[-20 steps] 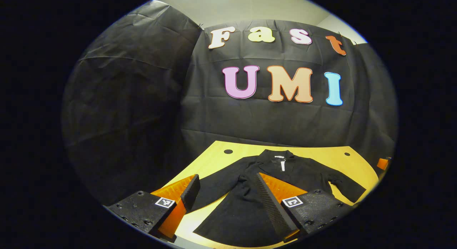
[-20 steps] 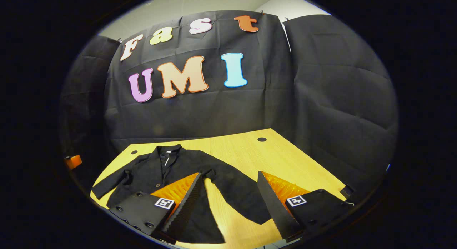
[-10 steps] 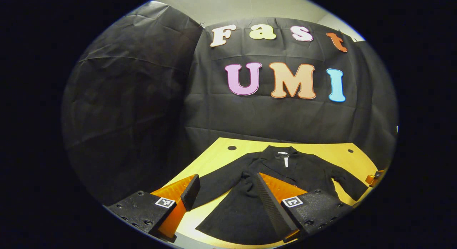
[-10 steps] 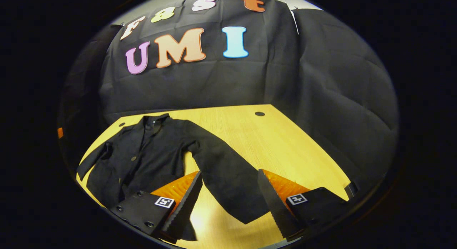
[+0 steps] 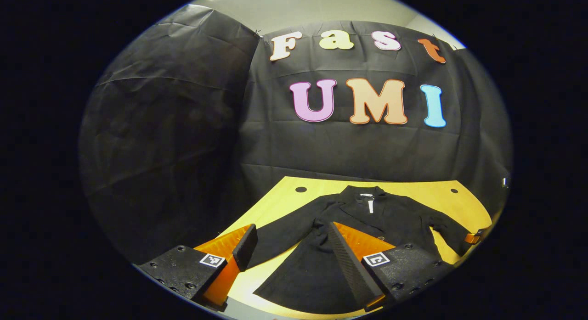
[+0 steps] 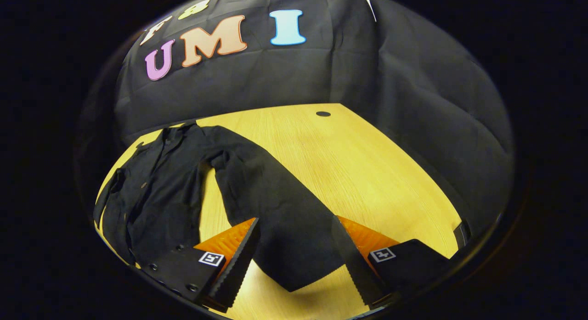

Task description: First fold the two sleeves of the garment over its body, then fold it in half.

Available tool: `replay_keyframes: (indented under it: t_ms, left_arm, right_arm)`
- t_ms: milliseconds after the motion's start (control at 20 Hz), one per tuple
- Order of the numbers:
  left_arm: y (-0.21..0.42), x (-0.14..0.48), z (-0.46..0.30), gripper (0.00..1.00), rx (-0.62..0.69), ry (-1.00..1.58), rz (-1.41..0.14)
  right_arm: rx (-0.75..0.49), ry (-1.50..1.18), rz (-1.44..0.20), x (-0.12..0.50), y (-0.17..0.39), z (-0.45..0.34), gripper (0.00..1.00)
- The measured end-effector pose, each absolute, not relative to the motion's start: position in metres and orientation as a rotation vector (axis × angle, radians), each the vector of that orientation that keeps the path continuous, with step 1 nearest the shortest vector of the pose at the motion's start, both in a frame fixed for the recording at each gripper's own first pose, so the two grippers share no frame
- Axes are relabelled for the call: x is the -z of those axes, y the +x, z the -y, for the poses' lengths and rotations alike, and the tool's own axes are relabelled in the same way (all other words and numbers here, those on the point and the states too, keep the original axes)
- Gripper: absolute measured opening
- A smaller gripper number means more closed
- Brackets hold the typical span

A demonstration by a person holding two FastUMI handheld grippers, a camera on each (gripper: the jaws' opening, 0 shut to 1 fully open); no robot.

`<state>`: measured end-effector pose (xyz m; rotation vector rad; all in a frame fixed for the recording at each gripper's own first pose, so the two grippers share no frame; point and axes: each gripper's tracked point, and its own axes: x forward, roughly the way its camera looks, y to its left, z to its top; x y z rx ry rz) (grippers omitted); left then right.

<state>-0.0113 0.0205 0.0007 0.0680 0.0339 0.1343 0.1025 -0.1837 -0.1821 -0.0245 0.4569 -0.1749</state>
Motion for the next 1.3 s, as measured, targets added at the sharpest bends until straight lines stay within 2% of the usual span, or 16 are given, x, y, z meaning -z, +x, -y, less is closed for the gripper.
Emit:
replay_keyframes:
  t_ms: [100, 150, 200, 250, 300, 350, 400, 850, 900, 950, 1000, 1100, 1150, 1250, 1300]
  left_arm:
    - [-0.012, -0.002, -0.020, 0.94, -0.138, 0.068, -0.028]
    - [-0.012, -0.001, -0.020, 0.93, -0.140, 0.068, -0.027]
    - [-0.012, -0.001, -0.020, 0.93, -0.143, 0.071, -0.029]
    - [-0.013, 0.000, -0.021, 0.93, -0.147, 0.074, -0.031]
    - [-0.013, 0.000, -0.022, 0.93, -0.152, 0.077, -0.032]
    - [-0.013, 0.000, -0.021, 0.93, -0.155, 0.076, -0.032]
    - [-0.016, 0.000, -0.022, 0.93, -0.157, 0.076, -0.034]
    - [-0.024, 0.009, -0.023, 0.94, -0.159, 0.071, -0.046]
    - [-0.024, 0.009, -0.022, 0.93, -0.157, 0.067, -0.048]
    - [-0.024, 0.012, -0.022, 0.94, -0.158, 0.063, -0.050]
    - [-0.025, 0.012, -0.022, 0.94, -0.160, 0.061, -0.052]
    - [-0.026, 0.013, -0.023, 0.94, -0.165, 0.059, -0.055]
    - [-0.028, 0.015, -0.024, 0.94, -0.169, 0.059, -0.056]
    - [-0.030, 0.014, -0.023, 0.94, -0.174, 0.060, -0.054]
    - [-0.031, 0.014, -0.022, 0.94, -0.173, 0.058, -0.054]
  right_arm:
    - [0.174, -0.042, -0.481, 0.187, 0.107, 0.191, 0.94]
    - [0.169, -0.048, -0.496, 0.191, 0.109, 0.192, 0.99]
    - [0.165, -0.052, -0.512, 0.196, 0.109, 0.193, 0.94]
    - [0.161, -0.056, -0.525, 0.200, 0.111, 0.195, 0.99]
    - [0.158, -0.057, -0.541, 0.205, 0.110, 0.196, 0.94]
    - [0.156, -0.061, -0.561, 0.209, 0.111, 0.196, 0.99]
    - [0.150, -0.066, -0.569, 0.209, 0.111, 0.196, 0.99]
    - [0.132, -0.041, -0.557, 0.213, 0.112, 0.201, 0.98]
    - [0.120, -0.044, -0.561, 0.213, 0.112, 0.197, 0.94]
    - [0.110, -0.050, -0.563, 0.212, 0.113, 0.193, 0.80]
    - [0.096, -0.055, -0.565, 0.213, 0.115, 0.190, 0.74]
    - [0.075, -0.063, -0.562, 0.214, 0.116, 0.181, 0.53]
    - [0.068, -0.061, -0.561, 0.215, 0.117, 0.178, 0.40]
    - [0.069, -0.046, -0.559, 0.215, 0.117, 0.175, 0.20]
    - [0.072, -0.048, -0.557, 0.215, 0.117, 0.176, 0.16]
